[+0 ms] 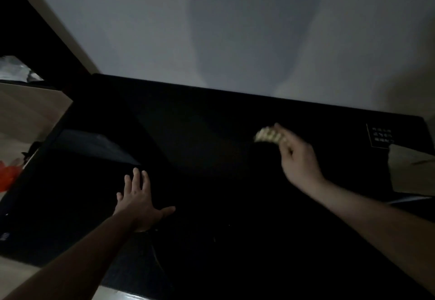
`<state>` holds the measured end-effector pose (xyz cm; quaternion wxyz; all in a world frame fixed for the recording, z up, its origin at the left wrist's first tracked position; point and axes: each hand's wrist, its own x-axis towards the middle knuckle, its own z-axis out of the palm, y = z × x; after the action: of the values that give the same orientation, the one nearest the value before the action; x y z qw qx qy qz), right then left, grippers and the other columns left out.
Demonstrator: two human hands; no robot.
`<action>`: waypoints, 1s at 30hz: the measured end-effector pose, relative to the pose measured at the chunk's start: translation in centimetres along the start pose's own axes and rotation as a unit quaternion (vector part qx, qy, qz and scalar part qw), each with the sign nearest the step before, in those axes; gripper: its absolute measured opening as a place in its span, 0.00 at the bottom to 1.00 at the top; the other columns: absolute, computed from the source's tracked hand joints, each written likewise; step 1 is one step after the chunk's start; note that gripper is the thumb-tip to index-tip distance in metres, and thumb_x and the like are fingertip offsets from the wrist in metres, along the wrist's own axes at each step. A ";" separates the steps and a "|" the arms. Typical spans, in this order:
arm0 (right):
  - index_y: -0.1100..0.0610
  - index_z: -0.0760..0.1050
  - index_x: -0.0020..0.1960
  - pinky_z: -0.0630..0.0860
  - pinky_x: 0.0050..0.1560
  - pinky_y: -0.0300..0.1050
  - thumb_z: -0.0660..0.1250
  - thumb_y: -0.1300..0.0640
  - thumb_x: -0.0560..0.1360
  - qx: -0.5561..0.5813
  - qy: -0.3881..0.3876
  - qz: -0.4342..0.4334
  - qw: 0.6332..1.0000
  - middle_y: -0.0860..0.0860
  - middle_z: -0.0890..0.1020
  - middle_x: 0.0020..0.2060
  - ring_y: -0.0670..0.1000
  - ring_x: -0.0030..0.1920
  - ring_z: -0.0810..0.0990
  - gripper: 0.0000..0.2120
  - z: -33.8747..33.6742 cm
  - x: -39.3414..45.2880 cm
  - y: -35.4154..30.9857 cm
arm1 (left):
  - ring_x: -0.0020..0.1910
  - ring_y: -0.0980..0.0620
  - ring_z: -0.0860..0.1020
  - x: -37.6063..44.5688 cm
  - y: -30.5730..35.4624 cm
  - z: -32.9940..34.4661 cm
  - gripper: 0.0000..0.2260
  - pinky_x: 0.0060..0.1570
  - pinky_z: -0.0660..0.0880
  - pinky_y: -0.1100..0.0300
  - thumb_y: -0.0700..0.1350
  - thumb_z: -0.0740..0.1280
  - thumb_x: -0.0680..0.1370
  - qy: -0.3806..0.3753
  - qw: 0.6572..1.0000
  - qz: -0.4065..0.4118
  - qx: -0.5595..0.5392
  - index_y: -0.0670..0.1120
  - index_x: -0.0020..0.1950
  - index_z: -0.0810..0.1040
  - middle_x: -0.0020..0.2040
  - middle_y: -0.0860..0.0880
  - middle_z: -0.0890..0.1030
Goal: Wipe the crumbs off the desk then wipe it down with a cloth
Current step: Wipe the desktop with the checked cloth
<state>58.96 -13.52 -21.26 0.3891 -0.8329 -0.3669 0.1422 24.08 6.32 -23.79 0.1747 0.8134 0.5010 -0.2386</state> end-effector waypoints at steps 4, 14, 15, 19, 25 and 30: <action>0.54 0.74 0.72 0.62 0.75 0.42 0.60 0.61 0.82 -0.116 0.023 -0.016 0.993 0.50 0.74 0.73 0.52 0.74 0.71 0.19 -1.0 8.3 2.9 | 0.80 0.41 0.33 0.3 -0.1 0.2 0.62 0.77 0.49 0.37 0.77 0.65 0.64 -0.002 1.000 0.005 0.003 0.46 0.80 0.33 0.79 0.45 0.29; 0.49 0.71 0.75 0.59 0.79 0.58 0.63 0.58 0.79 -0.239 -0.079 -0.064 0.966 0.51 0.64 0.79 0.64 0.78 0.61 0.24 7.3 1.7 3.2 | 0.80 0.41 0.33 0.6 -0.2 0.0 0.63 0.77 0.50 0.35 0.77 0.66 0.63 -0.007 1.000 0.003 -0.001 0.46 0.81 0.33 0.79 0.46 0.29; 0.48 0.70 0.76 0.56 0.79 0.57 0.61 0.57 0.80 -0.224 -0.097 -0.073 0.967 0.49 0.63 0.80 0.63 0.79 0.58 0.24 7.5 -0.1 2.7 | 0.80 0.41 0.33 0.5 -0.1 -0.1 0.63 0.77 0.50 0.35 0.76 0.67 0.64 -0.009 1.000 0.002 -0.003 0.46 0.81 0.34 0.80 0.46 0.29; 0.47 0.67 0.77 0.48 0.81 0.53 0.57 0.56 0.78 -0.193 -0.154 -0.128 0.961 0.45 0.60 0.81 0.55 0.82 0.47 0.27 7.6 -8.0 2.0 | 0.80 0.41 0.34 0.4 -0.1 -0.2 0.64 0.77 0.51 0.35 0.77 0.67 0.63 -0.007 1.000 0.001 -0.005 0.46 0.81 0.34 0.80 0.46 0.29; 0.37 0.64 0.75 0.51 0.76 0.48 0.51 0.48 0.84 -0.146 -0.211 -0.200 0.946 0.34 0.58 0.78 0.50 0.78 0.64 0.21 6.2 -21.4 2.3 | 0.80 0.41 0.35 0.0 0.3 -0.4 0.63 0.76 0.52 0.35 0.77 0.67 0.63 -0.011 1.000 -0.004 -0.004 0.46 0.81 0.35 0.80 0.46 0.30; 0.32 0.62 0.74 0.56 0.75 0.40 0.42 0.35 0.84 -0.105 -0.347 -0.120 0.924 0.31 0.67 0.74 0.39 0.78 0.59 0.21 3.9 -24.8 1.1 | 0.80 0.41 0.35 -0.4 0.6 -0.9 0.63 0.76 0.53 0.34 0.75 0.69 0.64 -0.021 1.000 -0.007 -0.010 0.46 0.81 0.35 0.80 0.46 0.30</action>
<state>40.34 -29.81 -25.89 0.1620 -0.7173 -0.5888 0.3354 24.64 6.29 -22.80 0.1918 0.8027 0.5054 -0.2520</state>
